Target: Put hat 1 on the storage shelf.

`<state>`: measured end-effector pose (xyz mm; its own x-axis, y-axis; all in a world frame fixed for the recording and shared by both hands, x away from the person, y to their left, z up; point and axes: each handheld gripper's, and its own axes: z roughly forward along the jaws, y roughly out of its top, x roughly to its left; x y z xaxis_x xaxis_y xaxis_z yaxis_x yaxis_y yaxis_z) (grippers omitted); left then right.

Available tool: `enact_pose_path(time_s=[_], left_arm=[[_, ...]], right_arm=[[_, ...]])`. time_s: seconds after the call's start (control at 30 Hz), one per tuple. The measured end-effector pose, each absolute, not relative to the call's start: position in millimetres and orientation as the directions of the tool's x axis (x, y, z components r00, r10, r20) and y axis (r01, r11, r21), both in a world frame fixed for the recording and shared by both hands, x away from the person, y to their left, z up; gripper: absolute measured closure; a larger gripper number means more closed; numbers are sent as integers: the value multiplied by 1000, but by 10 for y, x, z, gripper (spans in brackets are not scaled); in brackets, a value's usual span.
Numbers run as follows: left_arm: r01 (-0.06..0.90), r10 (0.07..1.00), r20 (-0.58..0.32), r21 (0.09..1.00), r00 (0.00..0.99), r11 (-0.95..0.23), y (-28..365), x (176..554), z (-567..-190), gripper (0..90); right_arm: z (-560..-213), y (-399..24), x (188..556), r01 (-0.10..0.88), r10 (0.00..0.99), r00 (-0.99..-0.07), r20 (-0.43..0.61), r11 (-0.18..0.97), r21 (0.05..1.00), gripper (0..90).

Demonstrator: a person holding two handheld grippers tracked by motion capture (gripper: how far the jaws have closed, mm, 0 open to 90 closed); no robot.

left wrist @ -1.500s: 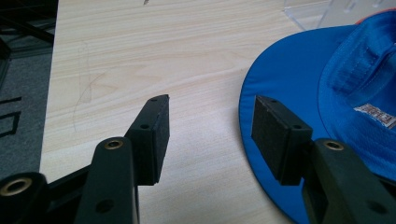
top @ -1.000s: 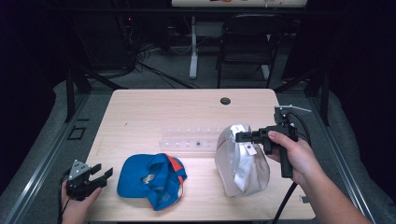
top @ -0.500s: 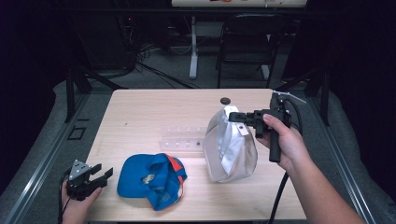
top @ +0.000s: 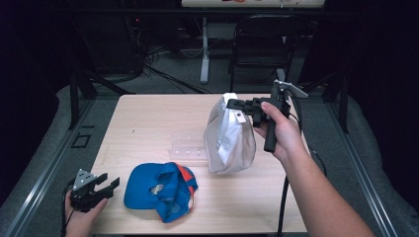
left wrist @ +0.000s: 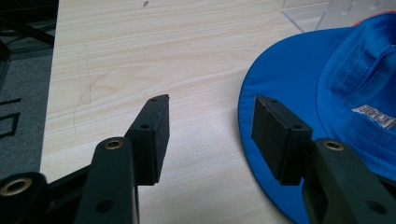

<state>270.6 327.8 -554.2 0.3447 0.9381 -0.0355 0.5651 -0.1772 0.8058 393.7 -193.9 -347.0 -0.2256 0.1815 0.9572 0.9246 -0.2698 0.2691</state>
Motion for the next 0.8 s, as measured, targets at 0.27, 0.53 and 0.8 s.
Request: enact_pose_path(time_s=[0.27, 0.53, 0.8], left_arm=[[560, 933, -57, 812, 356, -164, 3190, 2713, -5499, 412], [480, 887, -30, 849, 461, -221, 2792, 2762, -5173, 372], [381, 817, 77, 857, 572, -347, 2298, 2820, -4927, 421]], right_arm=[[-3421, -1764, 4109, 918, 182, -224, 957, -290, 270, 815], [-3482, -1504, 4345, 922, 156, -208, 966, -298, 247, 816], [-3531, -1373, 4446, 922, 145, -194, 970, -310, 231, 816]])
